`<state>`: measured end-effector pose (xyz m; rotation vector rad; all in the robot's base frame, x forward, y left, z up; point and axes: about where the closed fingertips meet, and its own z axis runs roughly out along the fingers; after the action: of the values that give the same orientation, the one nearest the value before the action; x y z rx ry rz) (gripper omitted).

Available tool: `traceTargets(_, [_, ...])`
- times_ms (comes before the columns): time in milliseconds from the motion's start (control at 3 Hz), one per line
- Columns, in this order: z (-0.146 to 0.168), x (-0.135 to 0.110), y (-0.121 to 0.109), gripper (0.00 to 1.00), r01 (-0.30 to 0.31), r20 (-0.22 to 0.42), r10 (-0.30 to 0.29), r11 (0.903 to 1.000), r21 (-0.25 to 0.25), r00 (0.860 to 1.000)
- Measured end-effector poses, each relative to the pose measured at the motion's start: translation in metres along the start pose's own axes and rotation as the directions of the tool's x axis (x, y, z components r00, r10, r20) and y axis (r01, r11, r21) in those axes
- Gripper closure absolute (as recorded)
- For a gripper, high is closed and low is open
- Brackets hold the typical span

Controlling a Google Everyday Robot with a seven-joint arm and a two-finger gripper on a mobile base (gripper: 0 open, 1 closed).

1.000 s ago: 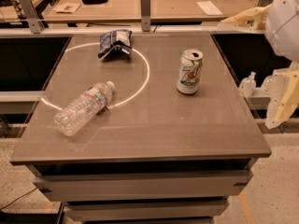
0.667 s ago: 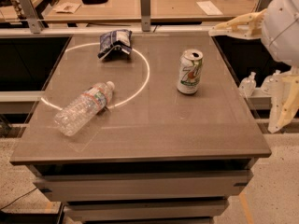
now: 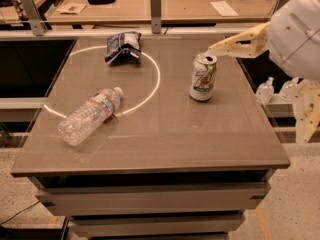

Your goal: Place water bottle upright

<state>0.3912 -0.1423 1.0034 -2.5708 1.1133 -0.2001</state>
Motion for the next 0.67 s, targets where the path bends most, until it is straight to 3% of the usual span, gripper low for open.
traceTargets(333, [-0.0041,-0.0051,-0.0048,0.00,0.075,-0.016,-0.075,0.9972,-0.006,0.997])
traceTargets(667, [-0.0042,-0.0052,-0.0048,0.00,0.075,-0.016,-0.075,0.9972,-0.006,0.997])
